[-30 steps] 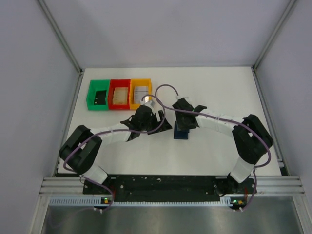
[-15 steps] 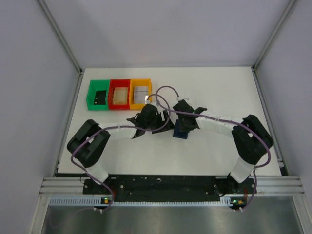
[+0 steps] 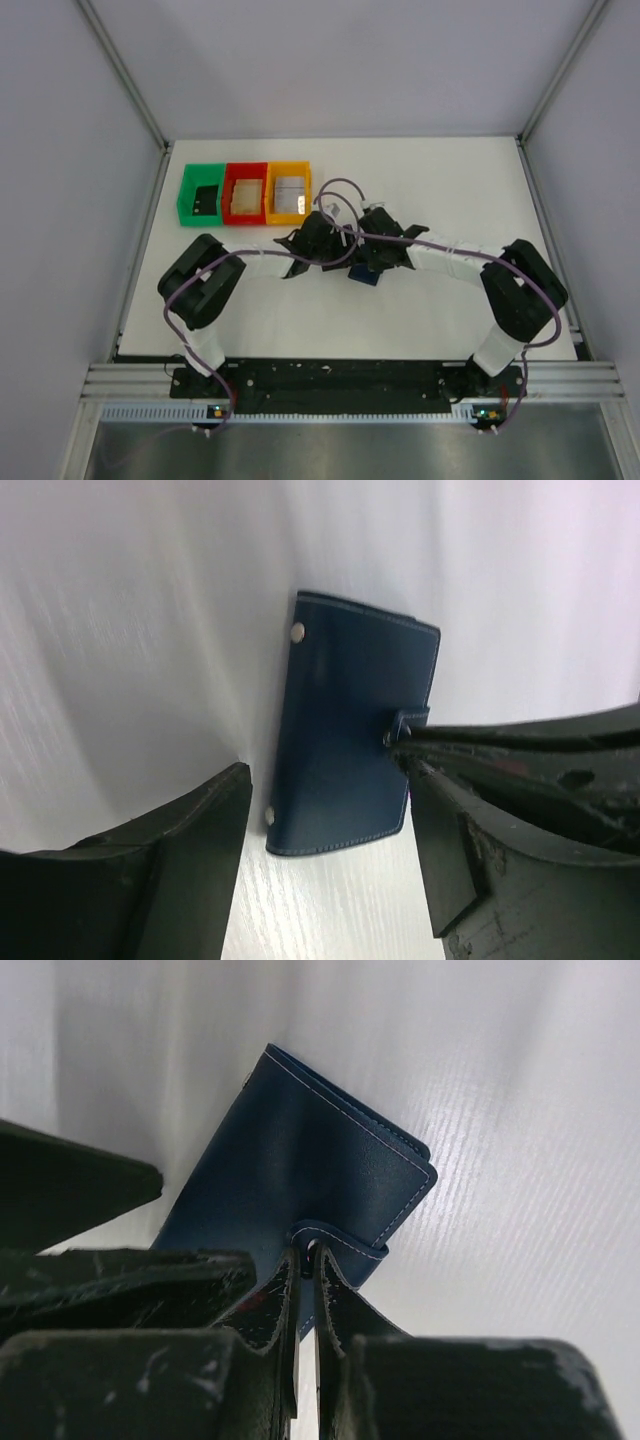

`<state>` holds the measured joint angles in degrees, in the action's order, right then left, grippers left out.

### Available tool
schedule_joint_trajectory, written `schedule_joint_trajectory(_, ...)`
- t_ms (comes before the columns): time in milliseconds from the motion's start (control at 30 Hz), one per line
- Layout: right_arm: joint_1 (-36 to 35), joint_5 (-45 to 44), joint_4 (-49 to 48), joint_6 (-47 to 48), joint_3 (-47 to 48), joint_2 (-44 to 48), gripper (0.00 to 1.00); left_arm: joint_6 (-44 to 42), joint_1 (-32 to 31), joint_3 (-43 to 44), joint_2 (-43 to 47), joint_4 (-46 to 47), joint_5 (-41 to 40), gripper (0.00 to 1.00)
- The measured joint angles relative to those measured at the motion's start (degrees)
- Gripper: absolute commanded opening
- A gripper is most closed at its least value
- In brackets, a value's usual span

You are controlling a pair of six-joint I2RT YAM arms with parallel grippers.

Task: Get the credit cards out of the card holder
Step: Open the card holder at the center of the board.

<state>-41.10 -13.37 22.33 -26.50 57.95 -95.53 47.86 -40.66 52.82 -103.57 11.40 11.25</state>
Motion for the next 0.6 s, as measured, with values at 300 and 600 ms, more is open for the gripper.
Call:
schedule_joint_trajectory(300, 0.00, 5.51, -4.85, 1.42, -5.20, 4.50, 0.00, -0.35, 0.15, 1.18, -2.56, 0.37, -1.51, 0.20)
schedule_joint_trajectory(600, 4.31, 7.06, -14.10, -5.25, -18.10, 17.49, 0.00, 0.92, -0.17, -3.02, -1.11, 4.13, -3.89, 0.14)
